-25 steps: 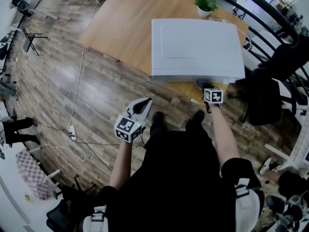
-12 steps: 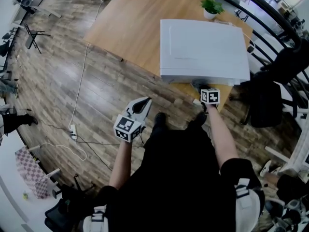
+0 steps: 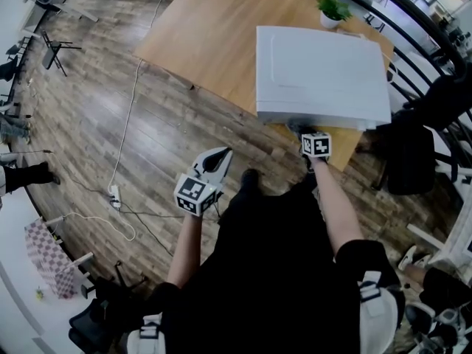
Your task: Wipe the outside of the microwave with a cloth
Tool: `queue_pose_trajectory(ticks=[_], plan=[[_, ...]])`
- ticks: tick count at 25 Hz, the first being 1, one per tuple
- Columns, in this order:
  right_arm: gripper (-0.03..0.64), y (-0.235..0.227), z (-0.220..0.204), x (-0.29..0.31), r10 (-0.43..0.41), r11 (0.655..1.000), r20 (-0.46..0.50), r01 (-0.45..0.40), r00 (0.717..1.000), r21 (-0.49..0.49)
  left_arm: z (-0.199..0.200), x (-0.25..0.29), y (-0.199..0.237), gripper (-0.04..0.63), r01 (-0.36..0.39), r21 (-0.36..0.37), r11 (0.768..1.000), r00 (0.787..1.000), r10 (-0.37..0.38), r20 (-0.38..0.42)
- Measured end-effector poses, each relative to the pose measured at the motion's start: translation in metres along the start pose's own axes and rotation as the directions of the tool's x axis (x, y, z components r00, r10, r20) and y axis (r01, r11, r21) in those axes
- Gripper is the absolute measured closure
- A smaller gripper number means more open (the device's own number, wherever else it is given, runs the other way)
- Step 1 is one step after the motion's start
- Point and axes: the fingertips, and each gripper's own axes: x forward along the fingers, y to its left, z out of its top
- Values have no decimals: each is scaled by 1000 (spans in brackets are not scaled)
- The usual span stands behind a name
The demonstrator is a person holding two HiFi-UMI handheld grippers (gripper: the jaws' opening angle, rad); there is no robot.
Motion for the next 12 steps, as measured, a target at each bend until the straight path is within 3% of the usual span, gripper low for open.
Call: queue_pose_trajectory(ticks=[12], plan=[[572,51,4,27,37,999,-3,-37,999,-2,-7,-16,26,595,9,13,1000,1000,-9,-10]])
